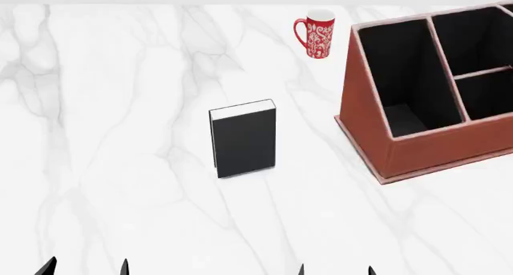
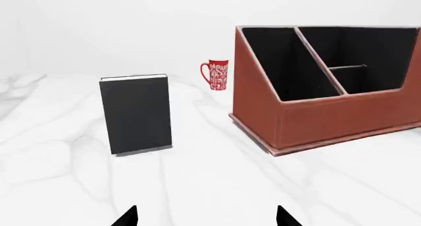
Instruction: Pick up the book and place it in the right compartment of the caddy.
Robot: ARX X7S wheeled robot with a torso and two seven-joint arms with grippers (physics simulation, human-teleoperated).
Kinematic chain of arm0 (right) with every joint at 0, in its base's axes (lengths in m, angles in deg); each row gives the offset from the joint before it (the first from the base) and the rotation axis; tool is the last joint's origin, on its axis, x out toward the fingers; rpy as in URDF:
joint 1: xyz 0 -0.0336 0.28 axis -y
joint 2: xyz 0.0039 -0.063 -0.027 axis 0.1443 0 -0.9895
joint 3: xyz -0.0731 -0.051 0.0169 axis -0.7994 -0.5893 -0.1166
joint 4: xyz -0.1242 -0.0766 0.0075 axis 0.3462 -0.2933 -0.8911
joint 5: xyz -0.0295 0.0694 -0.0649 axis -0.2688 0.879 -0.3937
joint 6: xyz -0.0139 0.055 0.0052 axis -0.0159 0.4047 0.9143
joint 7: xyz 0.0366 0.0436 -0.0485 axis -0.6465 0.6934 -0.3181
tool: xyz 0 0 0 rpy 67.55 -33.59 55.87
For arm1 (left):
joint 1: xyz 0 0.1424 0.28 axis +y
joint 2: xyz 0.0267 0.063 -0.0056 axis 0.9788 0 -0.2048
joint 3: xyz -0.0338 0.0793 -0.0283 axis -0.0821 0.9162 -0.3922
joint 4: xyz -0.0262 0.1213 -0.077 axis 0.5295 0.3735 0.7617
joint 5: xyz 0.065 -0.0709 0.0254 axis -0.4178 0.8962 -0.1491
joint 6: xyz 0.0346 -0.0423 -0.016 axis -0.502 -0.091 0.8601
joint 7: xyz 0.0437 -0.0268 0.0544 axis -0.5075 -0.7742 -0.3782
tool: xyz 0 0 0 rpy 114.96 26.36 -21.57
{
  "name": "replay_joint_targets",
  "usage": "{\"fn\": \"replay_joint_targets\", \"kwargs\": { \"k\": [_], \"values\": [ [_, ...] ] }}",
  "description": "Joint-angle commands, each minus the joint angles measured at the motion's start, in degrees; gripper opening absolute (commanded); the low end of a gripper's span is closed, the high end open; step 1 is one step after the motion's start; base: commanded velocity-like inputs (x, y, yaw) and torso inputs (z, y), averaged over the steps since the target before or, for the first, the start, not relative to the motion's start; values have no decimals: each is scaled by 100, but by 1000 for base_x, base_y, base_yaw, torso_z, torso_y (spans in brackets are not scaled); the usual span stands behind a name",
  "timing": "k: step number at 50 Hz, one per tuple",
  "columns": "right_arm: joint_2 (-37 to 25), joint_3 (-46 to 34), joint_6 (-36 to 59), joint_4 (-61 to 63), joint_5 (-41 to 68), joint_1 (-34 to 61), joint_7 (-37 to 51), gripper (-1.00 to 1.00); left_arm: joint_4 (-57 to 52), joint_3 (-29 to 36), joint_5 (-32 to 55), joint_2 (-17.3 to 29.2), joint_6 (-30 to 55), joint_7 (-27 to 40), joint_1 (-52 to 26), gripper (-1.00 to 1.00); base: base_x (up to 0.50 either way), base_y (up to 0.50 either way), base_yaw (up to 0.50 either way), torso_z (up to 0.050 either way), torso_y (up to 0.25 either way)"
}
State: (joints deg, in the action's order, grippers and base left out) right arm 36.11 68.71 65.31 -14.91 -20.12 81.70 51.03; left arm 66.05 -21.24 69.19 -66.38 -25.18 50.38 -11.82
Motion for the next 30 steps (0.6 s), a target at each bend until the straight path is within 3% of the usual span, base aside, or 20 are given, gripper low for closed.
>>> {"fn": "replay_joint_targets", "kwargs": {
  "k": [1, 21, 30],
  "values": [
    [-83, -121, -38, -11, 44, 4, 158, 100, 3, 107, 83, 93, -16, 103, 0, 100, 0, 0, 0, 0, 0],
    [-376, -458, 85, 80, 497, -30, 247, 100, 7, 425, 327, 369, -46, 377, -4, 100, 0, 0, 0, 0, 0],
    [-444, -536, 54, 69, 524, -16, 346, 100, 25, 502, 390, 437, -67, 453, -16, 100, 0, -500, 0, 0, 0]
  ]
}}
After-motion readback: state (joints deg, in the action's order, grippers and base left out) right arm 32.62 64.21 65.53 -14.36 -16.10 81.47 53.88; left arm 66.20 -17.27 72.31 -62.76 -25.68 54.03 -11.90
